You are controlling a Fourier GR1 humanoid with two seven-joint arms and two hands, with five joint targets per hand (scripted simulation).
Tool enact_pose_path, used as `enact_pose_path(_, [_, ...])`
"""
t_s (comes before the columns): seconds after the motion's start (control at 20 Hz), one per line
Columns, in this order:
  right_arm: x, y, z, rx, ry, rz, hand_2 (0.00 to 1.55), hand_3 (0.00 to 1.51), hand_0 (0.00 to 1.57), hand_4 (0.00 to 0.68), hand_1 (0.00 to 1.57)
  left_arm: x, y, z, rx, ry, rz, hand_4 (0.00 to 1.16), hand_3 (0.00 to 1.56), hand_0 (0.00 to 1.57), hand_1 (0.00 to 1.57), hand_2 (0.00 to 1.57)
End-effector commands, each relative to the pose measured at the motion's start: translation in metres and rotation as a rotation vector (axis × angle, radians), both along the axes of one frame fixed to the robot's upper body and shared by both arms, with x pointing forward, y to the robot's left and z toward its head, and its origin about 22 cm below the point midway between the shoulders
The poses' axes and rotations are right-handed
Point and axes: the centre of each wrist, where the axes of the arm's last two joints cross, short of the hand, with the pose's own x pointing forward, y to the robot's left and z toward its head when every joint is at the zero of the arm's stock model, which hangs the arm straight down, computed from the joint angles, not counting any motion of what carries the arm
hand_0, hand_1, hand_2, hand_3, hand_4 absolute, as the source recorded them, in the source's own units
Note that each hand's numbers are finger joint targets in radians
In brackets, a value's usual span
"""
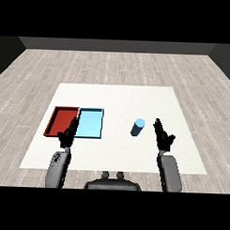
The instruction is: Pick the blue can and put it in the blue box
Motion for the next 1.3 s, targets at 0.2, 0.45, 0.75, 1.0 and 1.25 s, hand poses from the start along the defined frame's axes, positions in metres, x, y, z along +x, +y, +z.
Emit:
enact_pose_path(0.2, [0.033,-0.058,0.006,-0.038,-0.006,0.034,0.0,0.0,0.0,0.0,0.0,-0.003,-0.002,-0.002,0.029,0.016,-0.031,0.0,0.0,0.0,0.0,0.0])
enact_pose_path(0.45, [0.03,-0.047,0.012,0.167,-0.306,0.162,0.0,0.0,0.0,0.0,0.0,-0.01,-0.01,0.015,-0.157,-0.414,-0.035,0.0,0.0,0.0,0.0,0.0])
enact_pose_path(0.75, [0.054,-0.065,-0.001,0.162,-0.317,0.189,0.0,0.0,0.0,0.0,0.0,-0.003,0.002,-0.004,-0.173,-0.444,-0.057,0.0,0.0,0.0,0.0,0.0])
enact_pose_path(1.0, [0.055,-0.063,0.009,0.171,-0.294,0.187,0.0,0.0,0.0,0.0,0.0,0.001,-0.013,-0.002,-0.176,-0.453,-0.052,0.0,0.0,0.0,0.0,0.0])
enact_pose_path(1.25, [0.039,-0.082,-0.01,0.166,-0.275,0.17,0.0,0.0,0.0,0.0,0.0,-0.003,-0.008,-0.007,-0.161,-0.431,-0.028,0.0,0.0,0.0,0.0,0.0])
